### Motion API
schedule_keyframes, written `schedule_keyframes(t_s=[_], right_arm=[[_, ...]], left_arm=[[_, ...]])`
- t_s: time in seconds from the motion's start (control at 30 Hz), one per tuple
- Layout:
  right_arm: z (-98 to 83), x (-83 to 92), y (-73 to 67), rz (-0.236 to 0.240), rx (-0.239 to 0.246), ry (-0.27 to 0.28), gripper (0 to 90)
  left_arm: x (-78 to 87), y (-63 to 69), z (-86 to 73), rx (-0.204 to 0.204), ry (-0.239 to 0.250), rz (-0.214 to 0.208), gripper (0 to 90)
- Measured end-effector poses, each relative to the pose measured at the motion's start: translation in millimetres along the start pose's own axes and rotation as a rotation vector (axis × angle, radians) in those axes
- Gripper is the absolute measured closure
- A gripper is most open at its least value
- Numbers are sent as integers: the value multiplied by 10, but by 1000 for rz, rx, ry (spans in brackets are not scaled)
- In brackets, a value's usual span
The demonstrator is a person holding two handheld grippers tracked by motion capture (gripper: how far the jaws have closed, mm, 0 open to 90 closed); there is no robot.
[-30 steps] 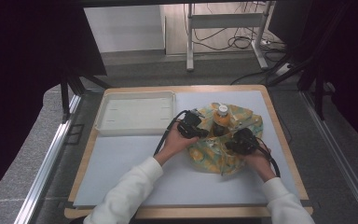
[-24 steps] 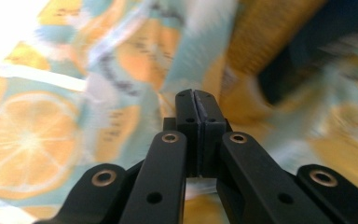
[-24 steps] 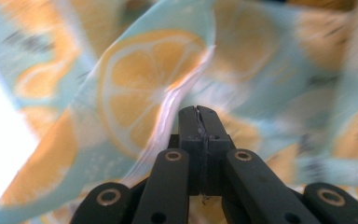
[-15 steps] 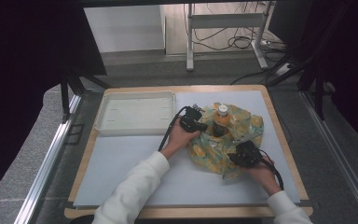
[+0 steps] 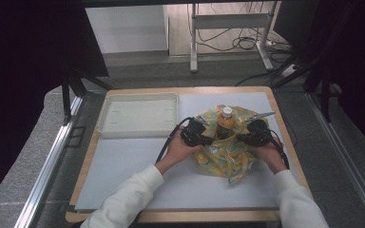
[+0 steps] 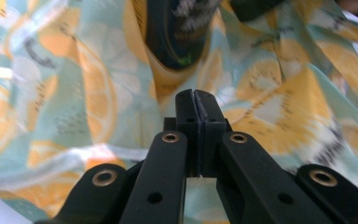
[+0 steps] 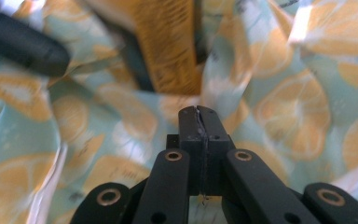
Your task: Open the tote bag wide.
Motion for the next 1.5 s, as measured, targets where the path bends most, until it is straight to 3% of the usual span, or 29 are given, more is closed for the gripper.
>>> schedule_keyframes(t_s=[0.23, 0.4, 0.6, 0.7, 0.9, 1.0, 1.2, 1.4, 1.5], right_arm=[[108, -84, 194, -45, -20, -19, 892], [108, -109, 351, -76, -62, -14, 892], [85, -105, 432, -96, -89, -8, 891], [111, -41, 397, -90, -84, 15, 892], [204, 227, 211, -68, -36, 95, 892], [205, 355, 135, -57, -23, 117, 891], [147, 529, 46, -52, 5, 135, 891], [100, 651, -61, -42, 49, 136, 827], [87, 702, -109, -40, 71, 130, 764]], left_arm=[[-11, 61, -149, -14, -19, -40, 900], [-39, 109, -258, -20, -41, -55, 900], [-24, 151, -322, -27, -45, -76, 900], [68, 138, -293, -26, -14, -78, 900], [440, 54, -232, -20, 77, -45, 893], [615, -13, -286, -11, 99, -10, 887], [814, -106, -497, 26, 107, 43, 851], [1020, -213, -727, 47, 140, 116, 591], [1111, -257, -870, 83, 147, 129, 476]])
Point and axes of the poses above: each handheld gripper's, and its own axes: x roughly backward along the jaws, z roughly out of its top, y roughly to its right, the point moved 6 cm from there along -x, roughly forward along the jaws, and after that the axes turned 15 degrees about z, right-handed, at the moved point
